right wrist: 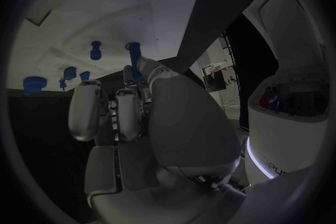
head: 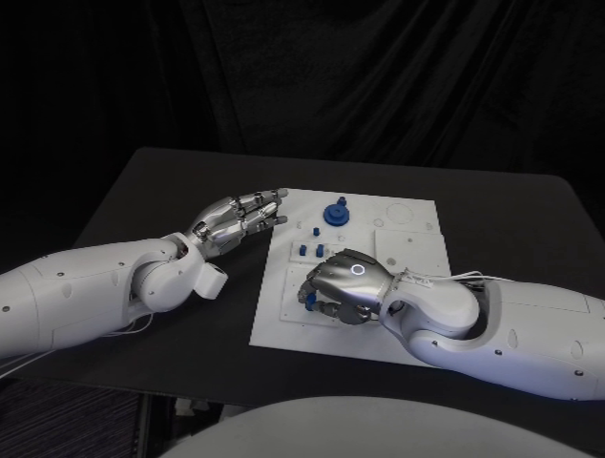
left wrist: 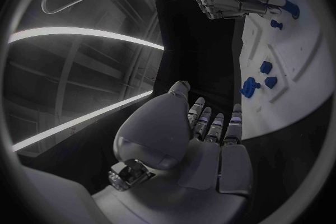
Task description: Assemble the parts on the task board
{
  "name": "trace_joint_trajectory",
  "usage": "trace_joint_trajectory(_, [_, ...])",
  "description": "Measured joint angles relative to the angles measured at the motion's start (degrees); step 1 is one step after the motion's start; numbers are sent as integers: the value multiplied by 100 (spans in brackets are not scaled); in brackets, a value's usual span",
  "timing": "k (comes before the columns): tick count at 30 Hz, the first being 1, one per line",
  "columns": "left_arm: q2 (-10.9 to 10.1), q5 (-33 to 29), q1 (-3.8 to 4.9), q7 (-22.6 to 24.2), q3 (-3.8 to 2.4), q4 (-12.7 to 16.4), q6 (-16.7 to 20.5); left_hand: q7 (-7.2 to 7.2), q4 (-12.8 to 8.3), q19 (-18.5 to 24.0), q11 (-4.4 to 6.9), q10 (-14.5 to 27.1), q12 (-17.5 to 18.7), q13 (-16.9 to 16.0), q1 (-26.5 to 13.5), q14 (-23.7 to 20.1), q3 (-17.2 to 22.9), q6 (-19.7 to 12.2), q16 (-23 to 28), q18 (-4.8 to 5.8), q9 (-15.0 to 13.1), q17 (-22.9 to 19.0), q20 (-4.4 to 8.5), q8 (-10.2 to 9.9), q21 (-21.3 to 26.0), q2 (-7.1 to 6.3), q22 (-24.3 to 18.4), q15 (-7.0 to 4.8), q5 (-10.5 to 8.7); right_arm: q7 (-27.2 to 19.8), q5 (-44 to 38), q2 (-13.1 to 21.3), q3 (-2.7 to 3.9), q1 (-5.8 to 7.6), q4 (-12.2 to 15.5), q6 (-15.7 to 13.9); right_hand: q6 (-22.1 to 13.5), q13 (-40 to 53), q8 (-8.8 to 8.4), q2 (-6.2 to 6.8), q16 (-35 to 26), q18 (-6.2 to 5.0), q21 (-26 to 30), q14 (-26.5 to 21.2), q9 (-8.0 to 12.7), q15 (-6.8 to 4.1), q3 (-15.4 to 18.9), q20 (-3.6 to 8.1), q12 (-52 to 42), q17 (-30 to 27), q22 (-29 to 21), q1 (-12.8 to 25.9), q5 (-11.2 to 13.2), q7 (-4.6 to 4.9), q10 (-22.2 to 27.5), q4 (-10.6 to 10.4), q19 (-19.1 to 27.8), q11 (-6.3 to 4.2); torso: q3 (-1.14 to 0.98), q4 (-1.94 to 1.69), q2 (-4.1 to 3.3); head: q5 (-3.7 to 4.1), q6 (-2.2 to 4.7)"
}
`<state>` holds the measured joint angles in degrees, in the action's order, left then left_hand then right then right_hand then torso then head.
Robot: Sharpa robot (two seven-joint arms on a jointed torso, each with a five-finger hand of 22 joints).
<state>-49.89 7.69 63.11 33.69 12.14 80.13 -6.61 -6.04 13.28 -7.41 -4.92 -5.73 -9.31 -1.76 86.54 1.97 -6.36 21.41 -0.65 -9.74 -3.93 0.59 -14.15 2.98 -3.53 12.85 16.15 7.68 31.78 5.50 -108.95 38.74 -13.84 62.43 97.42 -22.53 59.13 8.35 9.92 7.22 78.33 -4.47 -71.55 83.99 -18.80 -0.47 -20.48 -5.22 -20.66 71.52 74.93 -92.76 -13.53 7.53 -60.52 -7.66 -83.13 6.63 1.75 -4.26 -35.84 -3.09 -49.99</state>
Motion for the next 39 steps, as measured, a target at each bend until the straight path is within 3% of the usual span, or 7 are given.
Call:
trace_joint_trajectory(23, [-13, 0, -54, -41, 0, 8, -2, 0, 0, 0, 0, 0, 0, 0, 0, 0, -1, 0, 0, 0, 0, -1, 0, 0, 0, 0, 1, 0, 0, 32, -12, -22, -27, -27, -62, 63, 53, 12, -60, 30, -22, 0, 0, 0, -20, 0, 2, -21, 31, -29, -1, 26, 34, 10, -12, 1, 21, -12, -1, -7, -2, 1, 0])
trace_joint_trajectory(29, [-10, 0, -55, -51, 0, 5, -2, 0, 0, 0, 0, 0, 0, 0, 0, 0, -1, 0, 0, 0, 0, -1, 0, 0, 0, 0, 1, 0, 0, 58, -16, -20, -5, -21, -62, 138, -123, 62, -188, 150, -72, 0, 88, 0, -19, 0, 9, -32, 130, -91, -2, 217, 178, 0, -101, -57, 72, -243, 2, -7, -3, 11, 0])
trace_joint_trajectory(32, [-5, 0, -57, -55, 0, 4, -3, 0, 0, 0, 0, 0, 0, 0, 0, 0, -1, 0, 0, 0, 0, -1, 0, 0, 0, 0, 1, 0, 0, 70, -17, -17, -4, -20, -62, 169, -302, 85, -299, 198, -77, -1, 124, 0, -3, 0, 31, -53, 187, -114, -2, 339, 299, -10, -77, -127, 93, -262, 2, -7, -3, 14, 0])
trace_joint_trajectory(35, [-5, 0, -58, -57, 0, 1, -3, 0, 0, 0, 0, 0, 0, 0, 0, 0, -1, 0, 0, -1, 0, -1, 0, 0, 0, 0, 1, 0, 0, 77, -18, -17, -21, -22, -72, 222, -669, 57, -514, 282, -117, 0, 213, -48, 88, 77, 35, -99, 315, -160, -2, 467, 452, -59, 197, -228, 139, -164, 2, -7, -3, 14, 0])
trace_joint_trajectory(37, [-4, 0, -60, -58, 0, 0, -3, 0, 0, 0, 0, 0, 0, 0, 0, 0, -1, 0, 0, 0, 0, -1, 0, 0, 0, 0, 1, 0, 0, 79, -18, -13, -29, -27, -77, 255, -1128, 19, -625, 350, -166, 0, 290, -66, 214, 122, 90, -146, 454, -212, -2, 536, 570, -133, 500, -296, 186, -94, 2, -7, -3, 14, 0])
trace_joint_trajectory(39, [-3, 0, -61, -60, 0, 0, -4, 0, 0, 0, 0, 0, 0, 0, 0, 0, -1, 0, 0, 0, 0, -1, 0, 0, 0, 0, 1, 0, 0, 83, -18, -6, -30, -29, -80, 278, -1680, -8, -626, 378, -249, 0, 449, -120, 395, 151, 268, -172, 586, -307, -2, 564, 689, -273, 889, -366, 258, -31, 2, -6, -3, 15, 0])
